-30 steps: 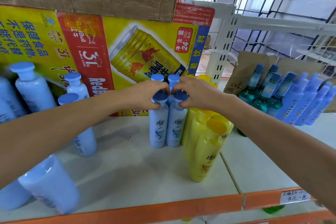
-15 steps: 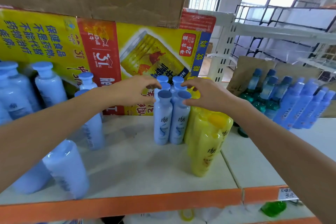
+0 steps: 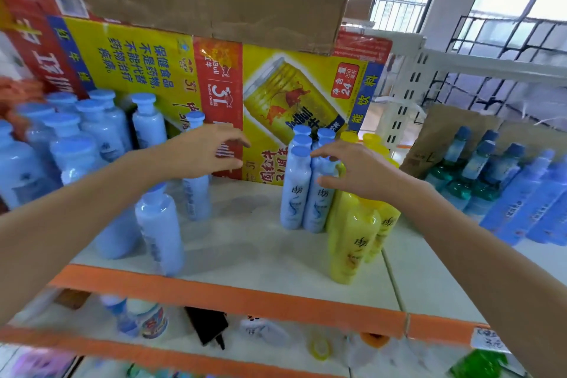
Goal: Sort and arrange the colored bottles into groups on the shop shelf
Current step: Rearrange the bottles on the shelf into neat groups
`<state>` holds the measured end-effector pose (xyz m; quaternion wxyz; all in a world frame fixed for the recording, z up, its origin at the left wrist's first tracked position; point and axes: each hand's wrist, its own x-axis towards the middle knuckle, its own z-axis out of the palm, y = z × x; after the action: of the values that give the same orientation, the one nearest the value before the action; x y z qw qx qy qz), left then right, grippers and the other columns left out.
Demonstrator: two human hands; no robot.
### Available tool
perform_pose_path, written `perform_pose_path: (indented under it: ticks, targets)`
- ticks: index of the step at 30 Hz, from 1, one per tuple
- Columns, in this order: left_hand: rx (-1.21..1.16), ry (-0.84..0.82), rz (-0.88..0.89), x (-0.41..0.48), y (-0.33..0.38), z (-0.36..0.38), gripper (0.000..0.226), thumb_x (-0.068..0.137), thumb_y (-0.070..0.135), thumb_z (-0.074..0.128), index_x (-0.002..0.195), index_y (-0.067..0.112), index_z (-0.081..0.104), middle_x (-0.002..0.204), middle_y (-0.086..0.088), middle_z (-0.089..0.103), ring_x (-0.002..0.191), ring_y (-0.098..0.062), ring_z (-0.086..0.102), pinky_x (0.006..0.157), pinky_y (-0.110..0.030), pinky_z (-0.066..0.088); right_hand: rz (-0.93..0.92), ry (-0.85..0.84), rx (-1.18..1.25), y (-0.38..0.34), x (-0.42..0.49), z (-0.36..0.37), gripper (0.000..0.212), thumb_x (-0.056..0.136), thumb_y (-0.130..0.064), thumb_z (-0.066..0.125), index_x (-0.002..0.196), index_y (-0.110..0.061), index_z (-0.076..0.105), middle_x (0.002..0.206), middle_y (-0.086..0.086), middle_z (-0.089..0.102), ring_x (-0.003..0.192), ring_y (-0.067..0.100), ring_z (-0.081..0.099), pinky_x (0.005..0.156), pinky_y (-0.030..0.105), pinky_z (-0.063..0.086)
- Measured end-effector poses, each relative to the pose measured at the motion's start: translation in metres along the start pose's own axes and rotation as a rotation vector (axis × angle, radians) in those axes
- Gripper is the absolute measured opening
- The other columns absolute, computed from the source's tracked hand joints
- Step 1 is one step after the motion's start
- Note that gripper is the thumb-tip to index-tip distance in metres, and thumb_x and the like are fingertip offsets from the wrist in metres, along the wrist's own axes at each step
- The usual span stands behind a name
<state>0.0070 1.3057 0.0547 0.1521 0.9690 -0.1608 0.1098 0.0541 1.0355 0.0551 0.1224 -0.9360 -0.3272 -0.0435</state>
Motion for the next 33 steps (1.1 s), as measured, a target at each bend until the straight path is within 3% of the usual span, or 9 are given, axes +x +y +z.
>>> perform_pose_path:
  ticks: [6, 9, 11, 13, 15, 21, 25, 28, 33]
  targets:
    - [0.029, 0.069, -0.142, -0.052, -0.008, -0.016, 0.036, 0.084, 0.021, 0.063, 0.119, 0.015, 0.057, 0.118, -0.001, 0.057, 0.084, -0.006, 0.052, 0.075, -0.013, 0.034, -0.127, -0.049, 0.042, -0.027, 0.004, 0.012, 0.05, 0.085, -0.04, 0.061, 0.131, -0.032, 0.046, 0.135, -0.006, 0.047, 0.12, 0.014, 0.046, 0.092, 0.031, 0.039]
    - [0.03, 0.097, -0.207, -0.079, -0.021, -0.025, 0.034, 0.083, 0.021, 0.066, 0.115, 0.016, 0.059, 0.113, 0.001, 0.058, 0.097, -0.013, 0.055, 0.082, -0.019, 0.035, -0.216, -0.081, 0.049, -0.045, 0.016, 0.018, 0.051, 0.086, -0.039, 0.06, 0.133, -0.03, 0.044, 0.138, -0.006, 0.045, 0.123, 0.012, 0.044, 0.099, 0.036, 0.04]
    - [0.014, 0.074, -0.248, -0.095, -0.027, -0.028, 0.036, 0.081, 0.031, 0.067, 0.114, 0.019, 0.059, 0.109, 0.007, 0.057, 0.1, -0.01, 0.054, 0.087, -0.021, 0.038, -0.262, -0.089, 0.039, -0.057, 0.027, 0.022, 0.051, 0.086, -0.039, 0.059, 0.134, -0.029, 0.043, 0.139, -0.006, 0.045, 0.124, 0.012, 0.043, 0.1, 0.034, 0.04]
    - [0.009, 0.051, -0.256, -0.105, -0.03, -0.029, 0.054, 0.072, 0.056, 0.057, 0.114, 0.021, 0.06, 0.106, 0.012, 0.056, 0.095, 0.003, 0.05, 0.084, -0.01, 0.039, -0.296, -0.089, 0.033, -0.068, 0.04, 0.027, 0.051, 0.087, -0.039, 0.059, 0.134, -0.027, 0.043, 0.137, -0.005, 0.046, 0.123, 0.012, 0.044, 0.097, 0.028, 0.038]
    - [0.006, 0.019, -0.284, -0.109, -0.033, -0.028, 0.07, 0.061, 0.068, 0.045, 0.114, 0.023, 0.06, 0.105, 0.011, 0.056, 0.091, -0.001, 0.052, 0.079, -0.003, 0.037, -0.321, -0.082, 0.027, -0.08, 0.054, 0.032, 0.05, 0.087, -0.038, 0.059, 0.133, -0.025, 0.045, 0.135, -0.003, 0.048, 0.12, 0.013, 0.045, 0.089, 0.023, 0.035]
    - [-0.055, -0.129, -0.291, -0.099, -0.044, -0.029, 0.034, 0.079, 0.031, 0.069, 0.11, 0.035, 0.056, 0.093, 0.031, 0.049, 0.086, 0.005, 0.053, 0.072, -0.008, 0.042, -0.304, -0.084, 0.087, -0.101, 0.093, 0.041, 0.047, 0.087, -0.035, 0.061, 0.131, -0.025, 0.047, 0.133, -0.002, 0.049, 0.117, 0.015, 0.049, 0.08, 0.022, 0.035]
    - [0.018, -0.164, -0.233, -0.087, -0.052, -0.035, 0.033, 0.08, 0.025, 0.069, 0.111, 0.022, 0.061, 0.088, 0.011, 0.059, 0.077, -0.004, 0.056, 0.067, -0.007, 0.039, -0.289, -0.087, 0.108, -0.106, 0.116, 0.051, 0.052, 0.087, -0.034, 0.061, 0.135, -0.026, 0.042, 0.139, 0.0, 0.043, 0.123, 0.016, 0.044, 0.088, 0.023, 0.034]
    - [0.03, -0.175, -0.218, -0.082, -0.064, -0.041, 0.034, 0.079, 0.025, 0.07, 0.111, 0.019, 0.062, 0.079, 0.012, 0.056, 0.066, -0.001, 0.05, 0.063, -0.005, 0.038, -0.298, -0.1, 0.132, -0.114, 0.128, 0.063, 0.061, 0.087, -0.03, 0.062, 0.141, -0.026, 0.033, 0.147, 0.001, 0.031, 0.131, 0.017, 0.035, 0.096, 0.023, 0.03]
    - [0.026, -0.173, -0.158, -0.074, -0.085, -0.04, 0.034, 0.078, 0.024, 0.071, 0.109, 0.018, 0.062, 0.095, -0.003, 0.065, 0.074, -0.009, 0.053, 0.067, -0.015, 0.038, -0.318, -0.125, 0.115, -0.135, 0.154, 0.078, 0.058, 0.087, -0.026, 0.061, 0.14, -0.026, 0.037, 0.145, 0.001, 0.035, 0.13, 0.019, 0.038, 0.104, 0.036, 0.036]
